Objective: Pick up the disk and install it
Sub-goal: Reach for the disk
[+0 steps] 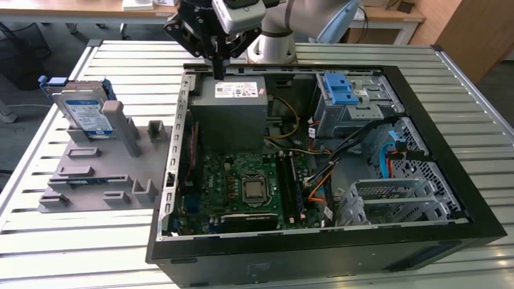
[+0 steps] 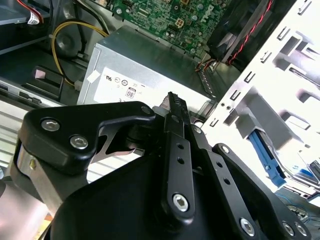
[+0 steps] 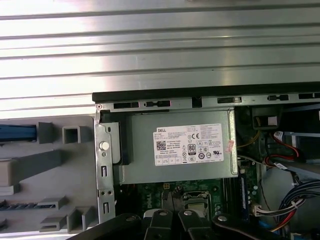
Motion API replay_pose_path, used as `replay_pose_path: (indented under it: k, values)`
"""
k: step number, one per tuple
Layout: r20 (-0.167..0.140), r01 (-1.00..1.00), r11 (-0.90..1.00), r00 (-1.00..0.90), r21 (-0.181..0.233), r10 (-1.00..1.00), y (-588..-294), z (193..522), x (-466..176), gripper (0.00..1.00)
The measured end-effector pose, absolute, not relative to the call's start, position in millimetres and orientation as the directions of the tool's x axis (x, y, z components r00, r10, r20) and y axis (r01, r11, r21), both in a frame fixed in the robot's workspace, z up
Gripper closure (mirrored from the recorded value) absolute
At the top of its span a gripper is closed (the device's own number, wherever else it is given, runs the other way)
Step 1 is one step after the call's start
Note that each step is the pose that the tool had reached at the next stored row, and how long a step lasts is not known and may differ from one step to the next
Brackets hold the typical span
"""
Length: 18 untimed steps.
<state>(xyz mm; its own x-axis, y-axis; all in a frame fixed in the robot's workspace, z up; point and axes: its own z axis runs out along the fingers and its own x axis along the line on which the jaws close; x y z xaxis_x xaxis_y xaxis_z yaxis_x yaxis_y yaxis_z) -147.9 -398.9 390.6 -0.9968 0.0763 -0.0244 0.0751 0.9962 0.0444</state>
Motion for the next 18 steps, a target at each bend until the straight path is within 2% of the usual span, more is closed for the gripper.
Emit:
replay_pose_path:
  k: [18]
  values:
    - [-0.024,0.075,0.996,-0.997,0.044,0.076,-398.9,390.1,-151.6,0.89]
